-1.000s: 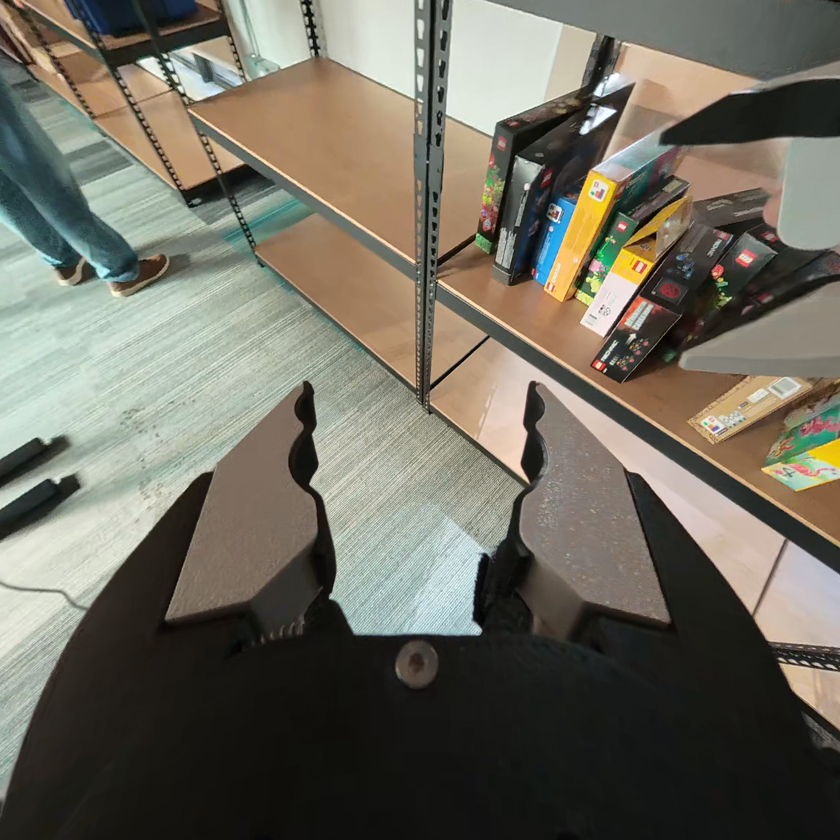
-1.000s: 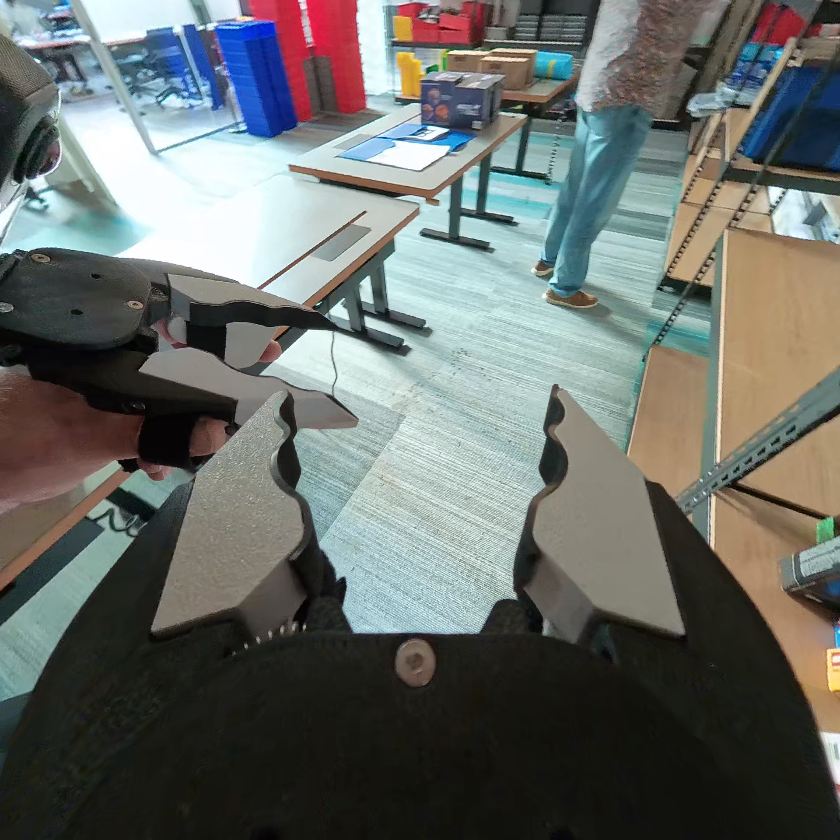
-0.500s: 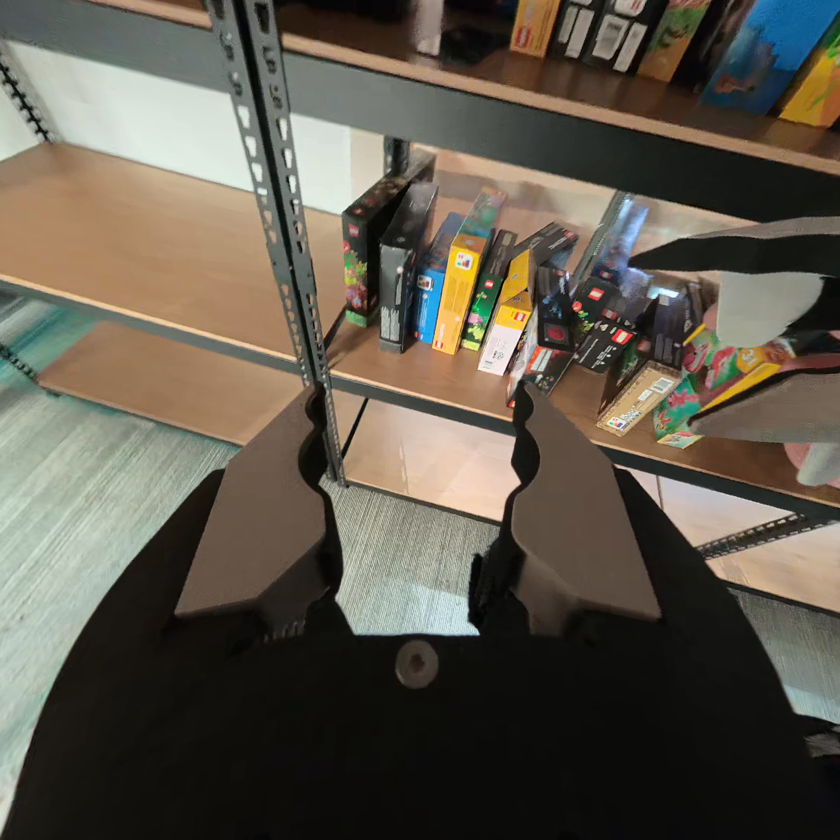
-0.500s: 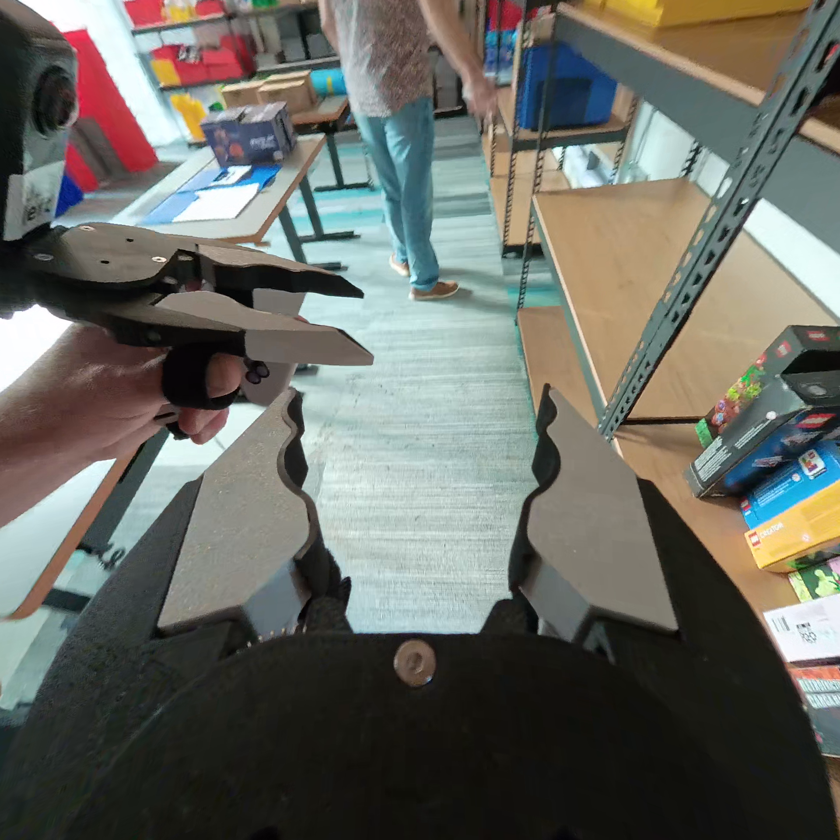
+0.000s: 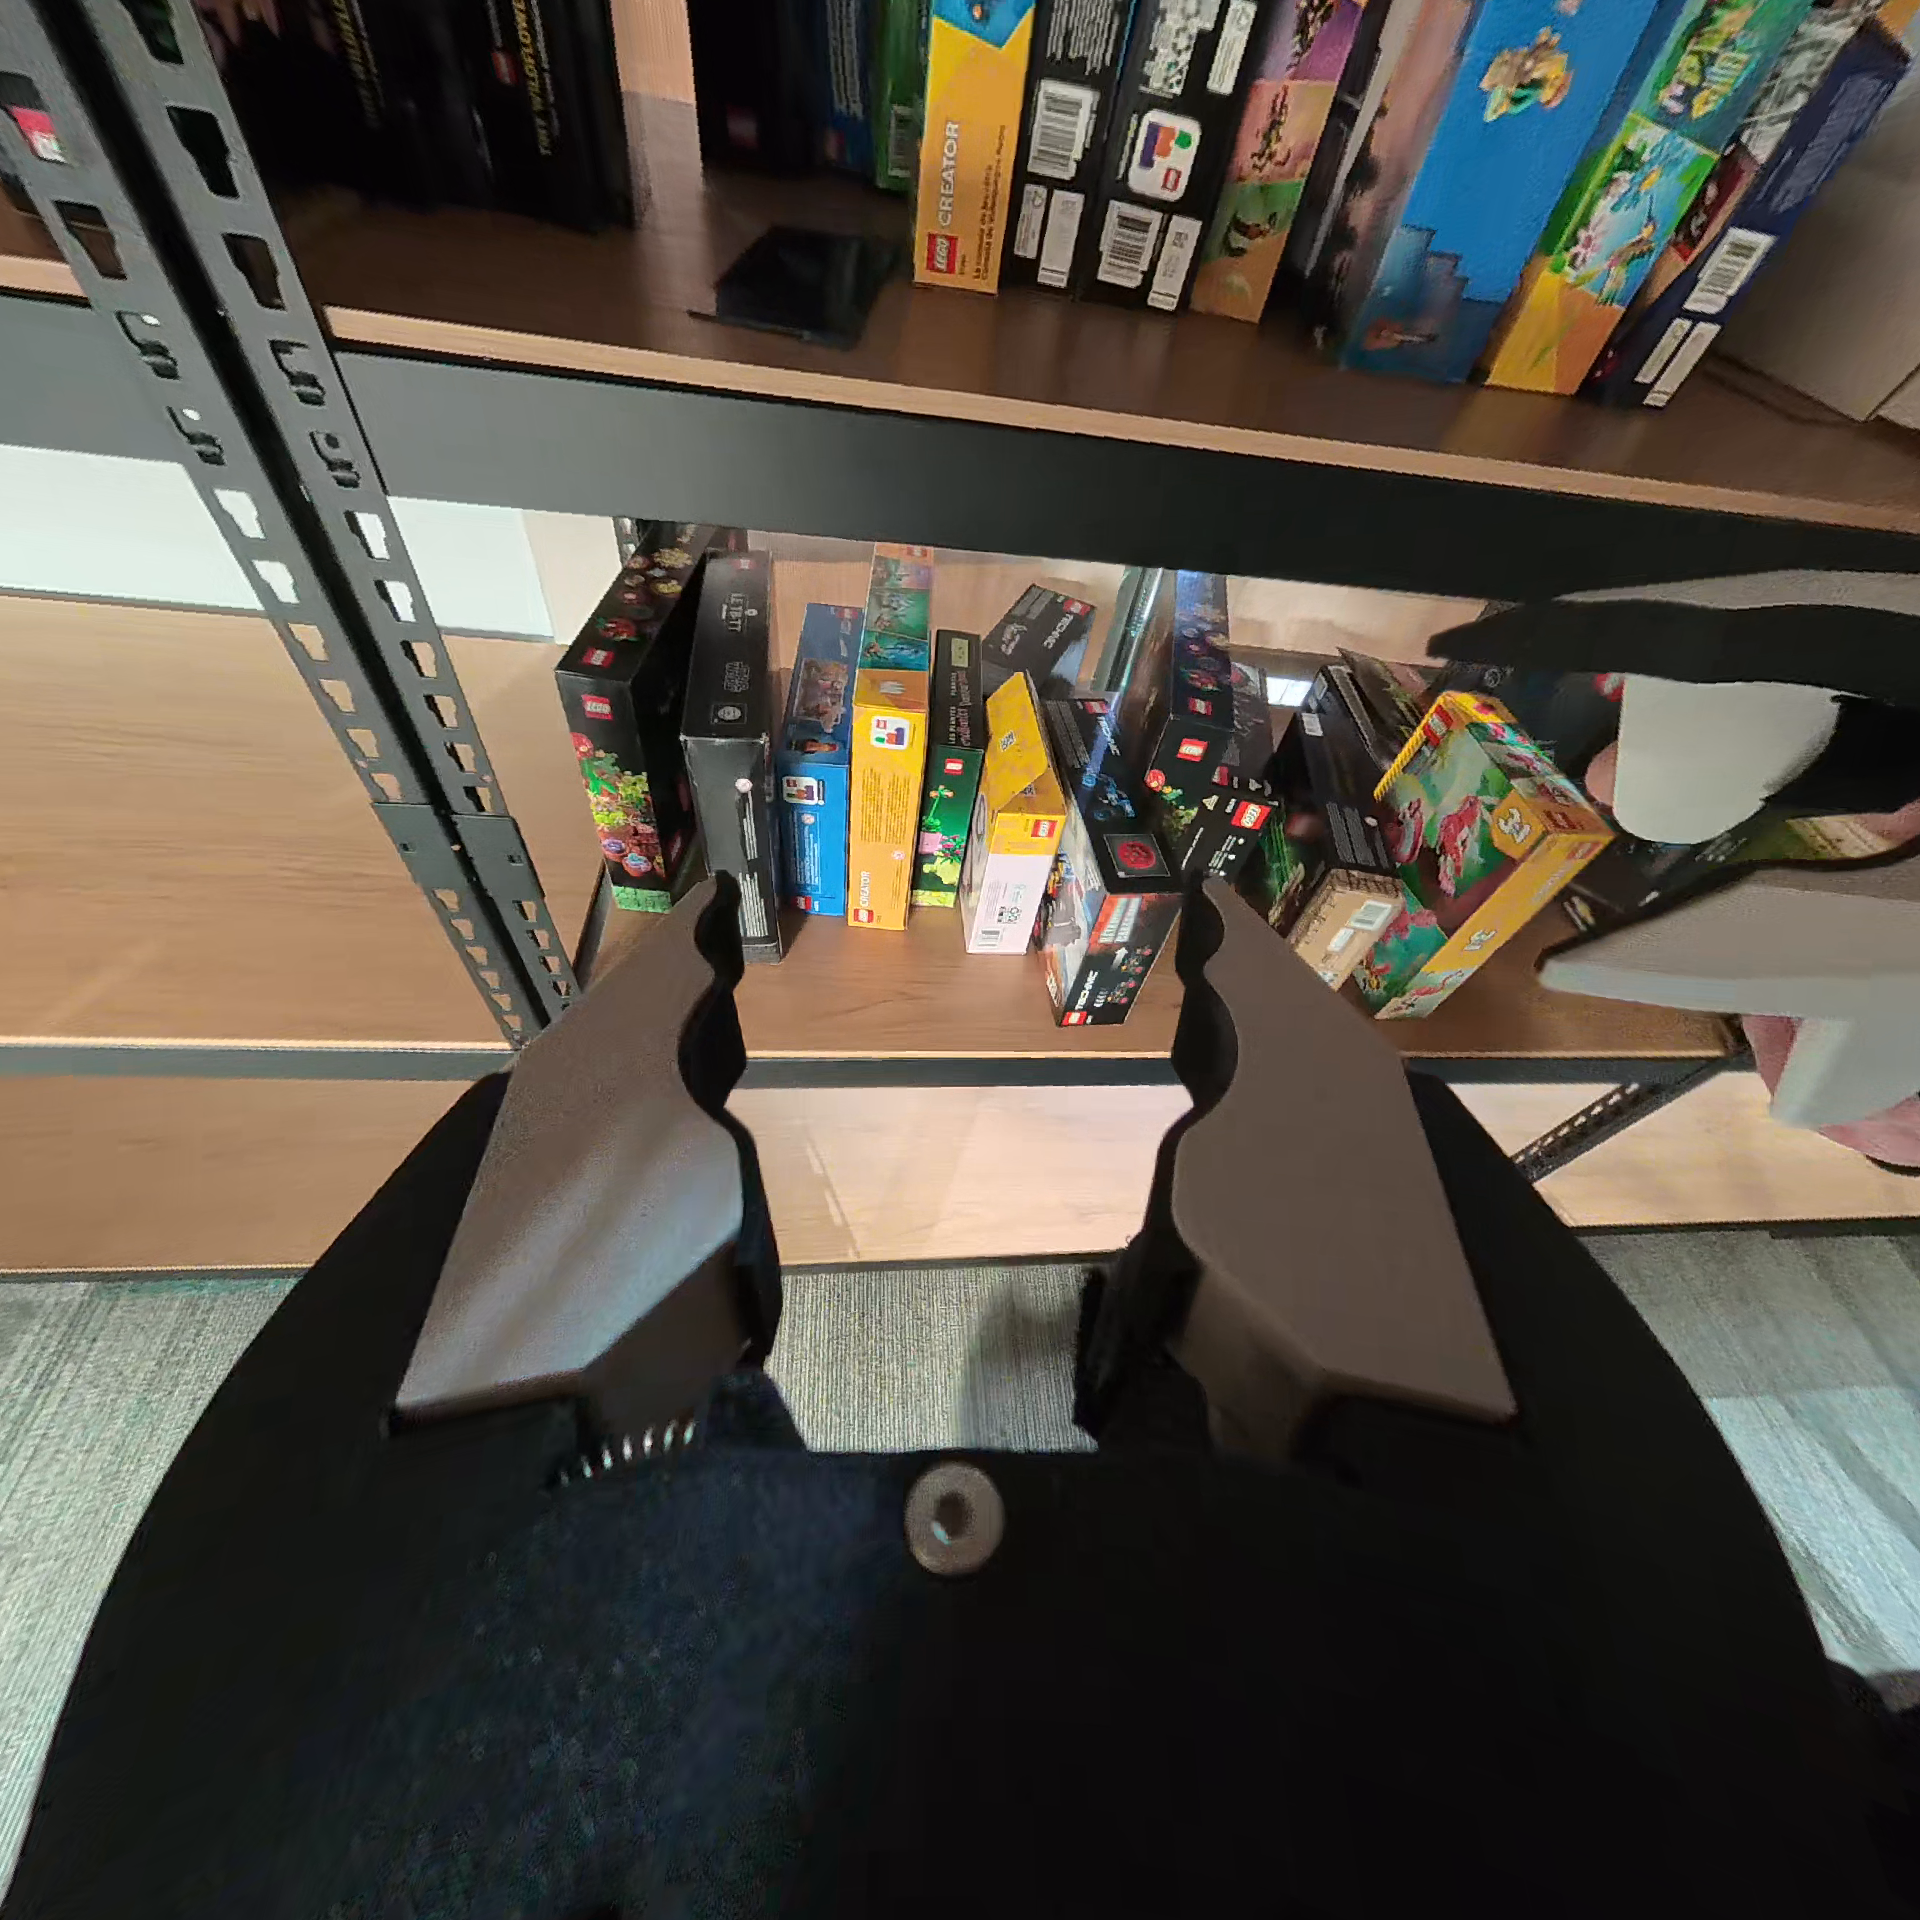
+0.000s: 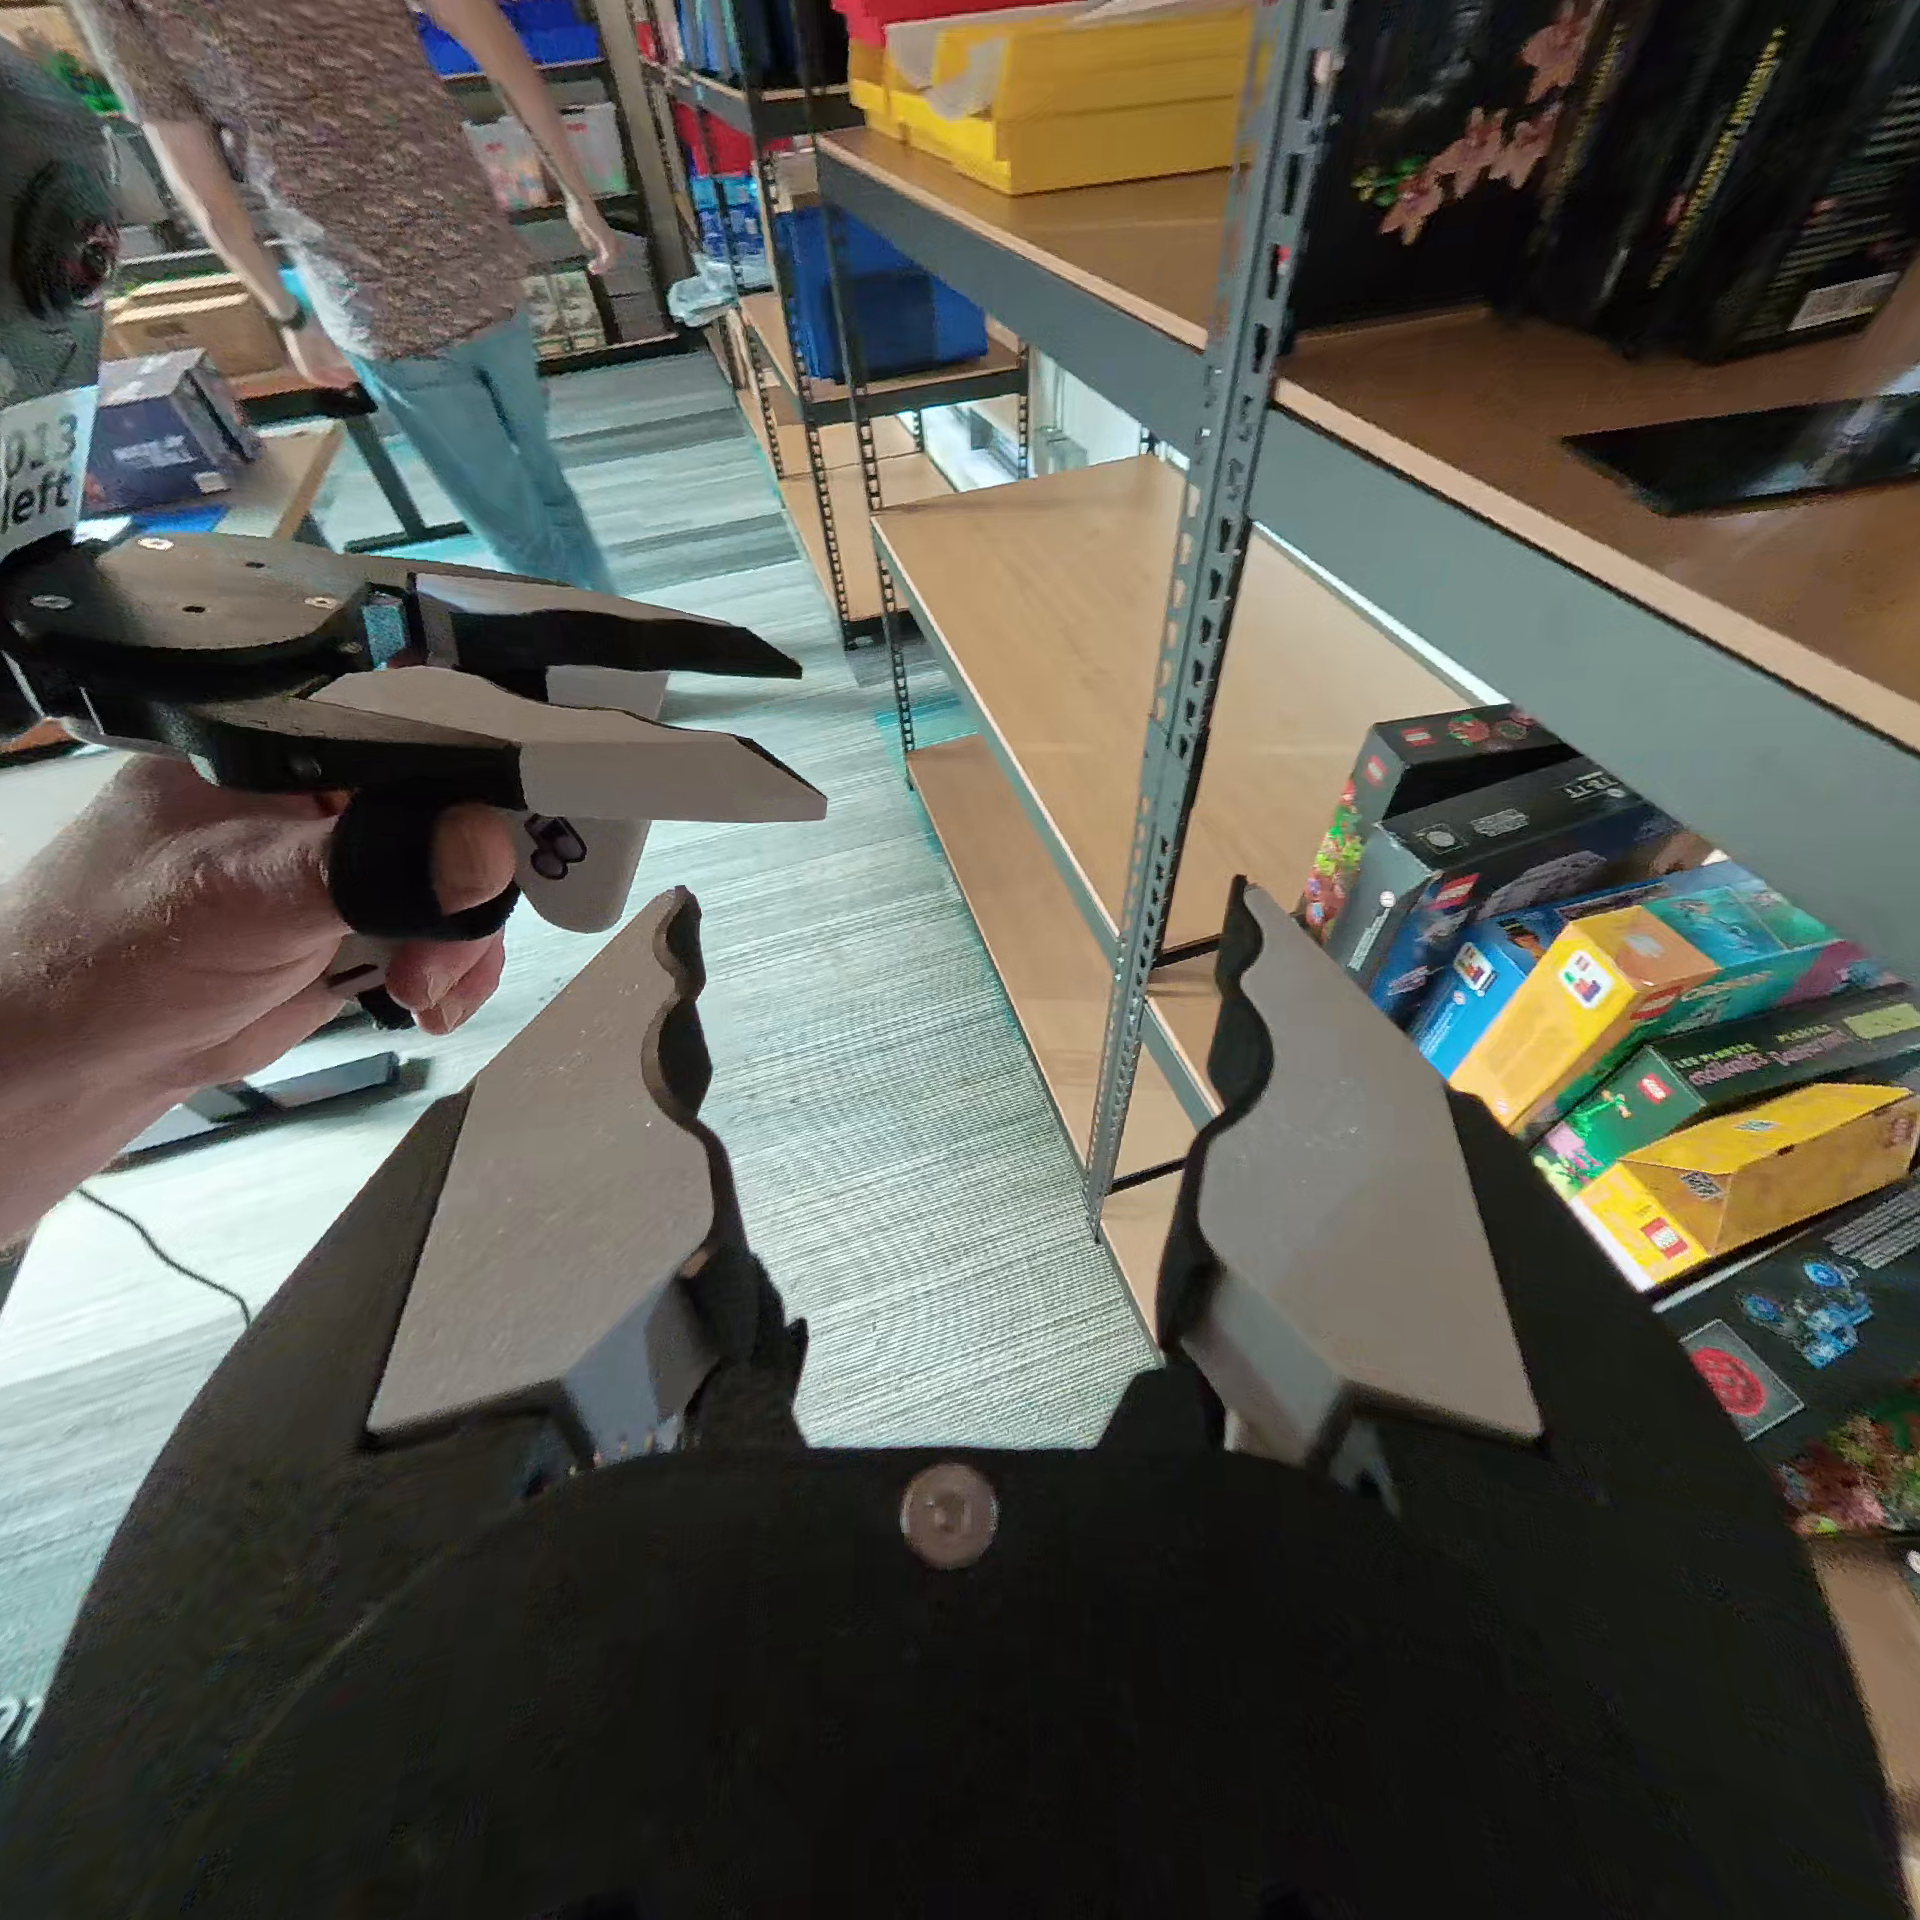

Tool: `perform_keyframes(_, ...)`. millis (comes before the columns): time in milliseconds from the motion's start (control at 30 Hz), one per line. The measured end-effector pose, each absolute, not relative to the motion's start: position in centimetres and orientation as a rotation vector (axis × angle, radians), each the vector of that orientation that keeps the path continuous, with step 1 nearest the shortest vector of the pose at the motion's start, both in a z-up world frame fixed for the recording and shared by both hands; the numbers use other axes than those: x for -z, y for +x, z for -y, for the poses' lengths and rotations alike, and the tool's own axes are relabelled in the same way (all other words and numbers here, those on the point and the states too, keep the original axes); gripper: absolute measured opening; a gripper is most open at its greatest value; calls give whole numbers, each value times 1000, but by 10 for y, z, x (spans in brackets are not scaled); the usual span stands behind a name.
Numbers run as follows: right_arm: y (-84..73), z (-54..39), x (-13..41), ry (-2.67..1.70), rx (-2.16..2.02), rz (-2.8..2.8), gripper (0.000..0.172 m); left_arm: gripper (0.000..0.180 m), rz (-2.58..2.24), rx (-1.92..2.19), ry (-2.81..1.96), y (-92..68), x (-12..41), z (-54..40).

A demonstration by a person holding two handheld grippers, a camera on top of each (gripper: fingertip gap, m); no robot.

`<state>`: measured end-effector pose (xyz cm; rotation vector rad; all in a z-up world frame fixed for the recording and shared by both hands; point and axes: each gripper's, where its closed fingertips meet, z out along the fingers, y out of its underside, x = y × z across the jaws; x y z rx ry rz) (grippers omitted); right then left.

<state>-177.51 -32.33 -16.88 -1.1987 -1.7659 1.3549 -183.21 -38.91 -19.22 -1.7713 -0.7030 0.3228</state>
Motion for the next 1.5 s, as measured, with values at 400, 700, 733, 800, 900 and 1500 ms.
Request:
perform_keyframes(400,-1932,237,112,-1097,-1474,1607,94,90,477,-431,-1720,-1977,80,274)
perform_keyframes(700,-1953,152,87,-1123,-1417,1449,90,103,312,-375,-1753,-2049,48,112)
perform_keyframes(733,-1950,147,88,-1137,-1411,1430,90,105,303,-394,-1757,-2057,48,98)
perform_keyframes(800,-1945,138,93,-1170,-1399,1399,90,109,308,-433,-1760,-2078,49,74)
perform_keyframes(900,-1940,135,105,-1235,-1387,1390,90,112,333,-396,-1803,-2103,61,45)
perform_keyframes(1500,-1894,155,121,-1461,-1229,1180,74,66,202,-103,-1844,-2127,77,13)
